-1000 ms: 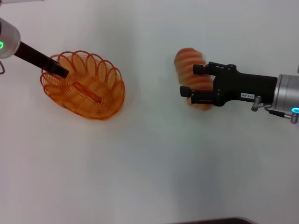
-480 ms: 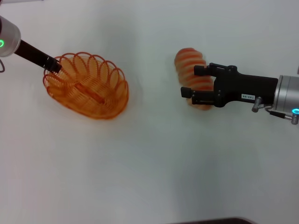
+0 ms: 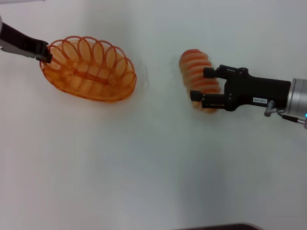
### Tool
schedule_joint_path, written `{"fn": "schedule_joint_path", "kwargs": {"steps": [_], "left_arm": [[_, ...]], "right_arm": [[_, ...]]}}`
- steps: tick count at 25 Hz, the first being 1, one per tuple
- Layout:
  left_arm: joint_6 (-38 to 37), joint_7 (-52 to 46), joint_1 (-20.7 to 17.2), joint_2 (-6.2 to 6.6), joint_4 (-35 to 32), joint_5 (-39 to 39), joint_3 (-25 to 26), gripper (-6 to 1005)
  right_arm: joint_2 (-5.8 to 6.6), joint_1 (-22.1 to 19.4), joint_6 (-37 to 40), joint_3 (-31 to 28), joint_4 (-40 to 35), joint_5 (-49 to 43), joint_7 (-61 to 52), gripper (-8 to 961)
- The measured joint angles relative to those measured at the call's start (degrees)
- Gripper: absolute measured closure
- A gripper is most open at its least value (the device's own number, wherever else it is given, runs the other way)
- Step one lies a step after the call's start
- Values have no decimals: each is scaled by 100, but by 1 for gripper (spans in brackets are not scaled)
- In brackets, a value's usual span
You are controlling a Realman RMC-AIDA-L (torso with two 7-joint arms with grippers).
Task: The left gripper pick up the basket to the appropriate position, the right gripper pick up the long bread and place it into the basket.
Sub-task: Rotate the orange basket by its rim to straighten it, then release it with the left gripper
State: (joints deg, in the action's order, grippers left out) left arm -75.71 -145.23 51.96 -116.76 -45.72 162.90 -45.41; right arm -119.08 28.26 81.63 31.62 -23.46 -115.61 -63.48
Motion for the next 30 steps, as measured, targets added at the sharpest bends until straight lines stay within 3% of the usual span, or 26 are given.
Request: {"fn": "schedule_joint_path", "kwargs": {"steps": [4, 8, 15, 20, 23, 28, 30], "left_arm": [[-386, -547, -7, 72, -37, -7, 509, 909], [-698, -743, -186, 31, -55, -426, 1040, 915], [-811, -812, -729, -257, -109, -947, 1097, 921], [-793, -767, -1011, -519, -498, -1016, 1090, 899], [-857, -682, -1105, -593, -649, -1062, 1091, 877], [-945, -178, -1255, -585, -830, -1312, 1092, 665], [-1001, 439, -1358, -550, -926, -1562, 1096, 583]], "right_arm": [[27, -99, 86, -72, -12, 13, 154, 133], [45, -131, 146, -134, -18, 21, 266, 135], [80, -114, 180, -183, -18, 22, 396, 140], [86, -84, 220, -183, -18, 22, 398, 143], [88, -82, 249, -183, -18, 21, 387, 145], [89, -71, 278, -188, -18, 21, 253, 149], [119, -59, 302, -192, -20, 21, 78, 150]]}}
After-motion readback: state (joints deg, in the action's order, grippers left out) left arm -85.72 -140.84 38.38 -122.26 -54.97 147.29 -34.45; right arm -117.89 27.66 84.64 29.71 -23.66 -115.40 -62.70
